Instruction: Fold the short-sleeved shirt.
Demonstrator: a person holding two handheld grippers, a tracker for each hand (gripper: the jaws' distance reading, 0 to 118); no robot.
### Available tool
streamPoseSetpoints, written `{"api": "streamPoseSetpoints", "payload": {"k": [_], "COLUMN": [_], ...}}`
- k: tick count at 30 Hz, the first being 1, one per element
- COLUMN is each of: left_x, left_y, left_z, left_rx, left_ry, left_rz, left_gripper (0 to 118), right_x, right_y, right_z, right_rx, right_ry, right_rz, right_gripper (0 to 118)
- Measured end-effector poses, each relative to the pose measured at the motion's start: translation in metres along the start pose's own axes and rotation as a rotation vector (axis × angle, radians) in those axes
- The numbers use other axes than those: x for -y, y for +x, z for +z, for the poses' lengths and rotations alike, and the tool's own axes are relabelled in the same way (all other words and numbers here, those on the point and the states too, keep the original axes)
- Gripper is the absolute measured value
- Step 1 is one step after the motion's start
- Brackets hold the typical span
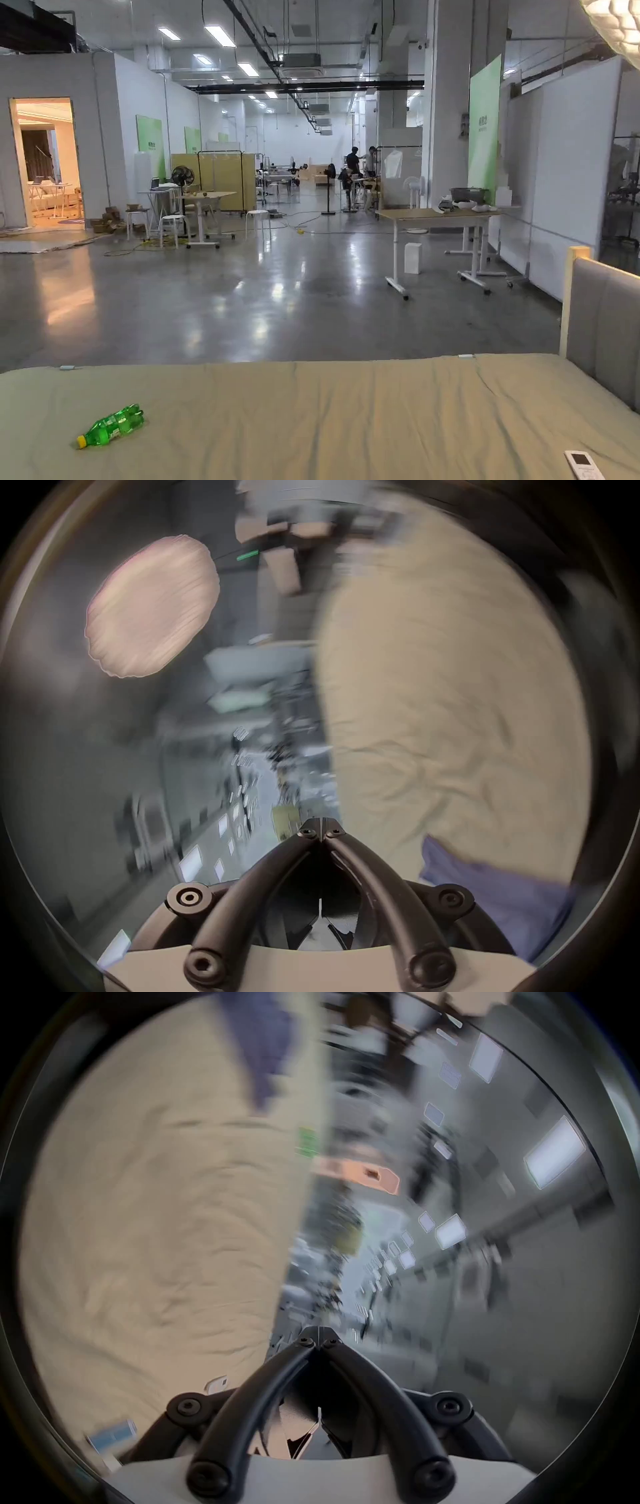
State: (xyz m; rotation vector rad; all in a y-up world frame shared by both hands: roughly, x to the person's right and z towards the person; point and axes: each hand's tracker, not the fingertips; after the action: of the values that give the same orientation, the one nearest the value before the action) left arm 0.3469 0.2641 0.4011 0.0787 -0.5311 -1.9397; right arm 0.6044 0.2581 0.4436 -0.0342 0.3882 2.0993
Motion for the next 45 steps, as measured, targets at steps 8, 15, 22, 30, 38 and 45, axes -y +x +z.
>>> {"api": "streamPoseSetpoints", "payload": {"k": [8,15,22,30,38,45], "left_x": [0.003,0.04,0.059,0.042,0.045,0.046], "left_y": [0.063,-0.044,-0.076,-0.079,-0.077,-0.079], "left_z": [0.021,0.024,0.066,0.07,0.07,0.07], "left_rx": [0.293,-0.166,-0.304,-0.316,-0.332,-0.344], "left_ry": [0.198,0.003,0.213,0.23,0.208,0.197], "left_rz": [-0.301,0.645,1.753,1.846,1.842,1.841], "left_gripper": [0,0,0,0,0,0], "right_x": [-0.004,0.069,0.097,0.079,0.076,0.075], "right_y": [-0.046,0.059,0.047,0.033,0.033,0.035], "right_z": [0.017,0.014,0.061,0.06,0.06,0.06], "right_rx": [-0.147,0.235,0.483,0.384,0.394,0.384], "right_ry": [0.112,-0.223,-0.153,-0.117,-0.115,-0.102], "right_rz": [0.232,-0.726,-1.767,-1.938,-1.962,-1.972], "right_gripper": [0,0,0,0,0,0]}}
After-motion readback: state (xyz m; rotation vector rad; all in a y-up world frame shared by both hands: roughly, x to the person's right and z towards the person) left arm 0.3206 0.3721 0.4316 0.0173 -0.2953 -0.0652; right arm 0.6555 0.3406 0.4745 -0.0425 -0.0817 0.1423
